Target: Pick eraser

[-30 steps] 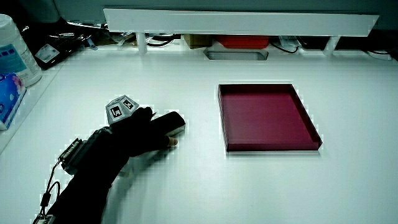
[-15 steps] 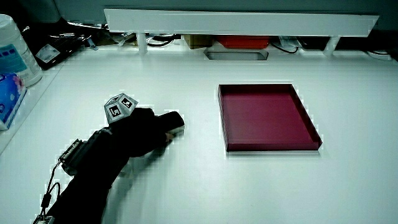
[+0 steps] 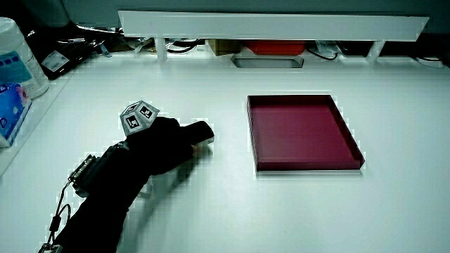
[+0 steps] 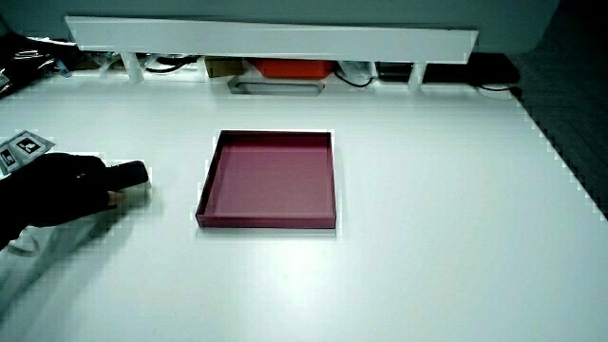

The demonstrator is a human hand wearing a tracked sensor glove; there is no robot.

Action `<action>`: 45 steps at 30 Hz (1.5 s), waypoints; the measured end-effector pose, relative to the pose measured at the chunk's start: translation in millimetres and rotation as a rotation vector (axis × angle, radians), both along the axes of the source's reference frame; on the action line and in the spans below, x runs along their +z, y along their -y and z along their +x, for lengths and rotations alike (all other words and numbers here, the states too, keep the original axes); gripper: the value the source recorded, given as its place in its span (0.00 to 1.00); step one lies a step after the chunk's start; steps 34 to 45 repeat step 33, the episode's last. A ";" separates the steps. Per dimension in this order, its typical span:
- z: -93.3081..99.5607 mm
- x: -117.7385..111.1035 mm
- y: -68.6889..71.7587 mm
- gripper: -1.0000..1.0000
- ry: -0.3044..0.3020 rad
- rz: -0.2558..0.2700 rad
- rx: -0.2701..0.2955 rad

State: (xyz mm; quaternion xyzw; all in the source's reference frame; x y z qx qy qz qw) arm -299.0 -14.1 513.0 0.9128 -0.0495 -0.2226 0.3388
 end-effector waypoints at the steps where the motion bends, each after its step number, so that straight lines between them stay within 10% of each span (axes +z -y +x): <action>1: -0.1 -0.2 0.1 0.68 0.004 0.016 0.003; 15: 1.6 -9.2 -1.7 1.00 -0.009 0.117 0.011; 27: 43.3 -36.6 9.4 1.00 -0.149 0.228 0.040; 33: 86.7 -62.9 18.9 1.00 -0.275 0.162 -0.003; 45: 86.7 -62.9 18.9 1.00 -0.275 0.162 -0.003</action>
